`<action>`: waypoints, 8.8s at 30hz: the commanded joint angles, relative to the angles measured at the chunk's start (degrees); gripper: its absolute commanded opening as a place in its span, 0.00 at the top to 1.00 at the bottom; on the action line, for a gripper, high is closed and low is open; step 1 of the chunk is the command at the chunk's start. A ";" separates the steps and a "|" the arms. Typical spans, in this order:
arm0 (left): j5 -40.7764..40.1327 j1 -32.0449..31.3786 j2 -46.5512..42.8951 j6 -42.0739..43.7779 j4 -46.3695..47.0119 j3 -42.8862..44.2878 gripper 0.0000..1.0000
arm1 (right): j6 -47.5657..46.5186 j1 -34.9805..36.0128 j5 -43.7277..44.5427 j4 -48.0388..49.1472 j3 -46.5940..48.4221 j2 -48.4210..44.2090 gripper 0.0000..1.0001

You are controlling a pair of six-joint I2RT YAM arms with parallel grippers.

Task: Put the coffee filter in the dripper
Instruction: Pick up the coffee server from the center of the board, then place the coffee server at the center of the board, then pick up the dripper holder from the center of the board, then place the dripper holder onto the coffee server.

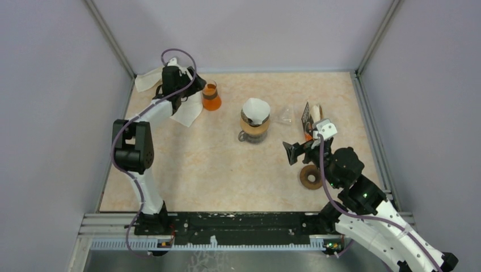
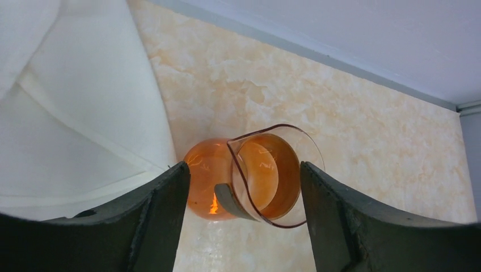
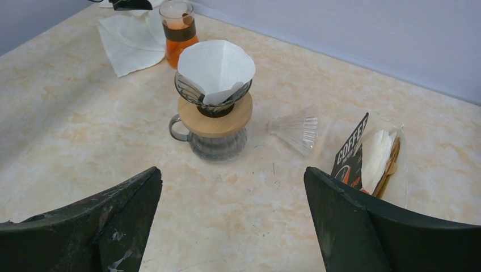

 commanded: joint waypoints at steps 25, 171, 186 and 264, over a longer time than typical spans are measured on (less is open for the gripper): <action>8.53 0.45 6.01 9.57 -13.93 9.50 0.84 | -0.93 -0.16 1.91 3.03 -0.35 -1.58 0.04; -6.70 -13.00 -62.04 18.52 -29.87 -36.03 0.01 | 41.48 -11.79 7.92 -31.67 12.91 42.03 0.87; -9.33 -10.22 -63.87 15.62 -29.49 -37.03 0.01 | 25.07 1.78 2.70 -30.20 27.77 45.08 0.89; -3.67 1.41 -62.37 13.81 -29.01 -37.65 0.01 | 12.86 29.71 -2.35 -34.17 55.19 74.12 0.43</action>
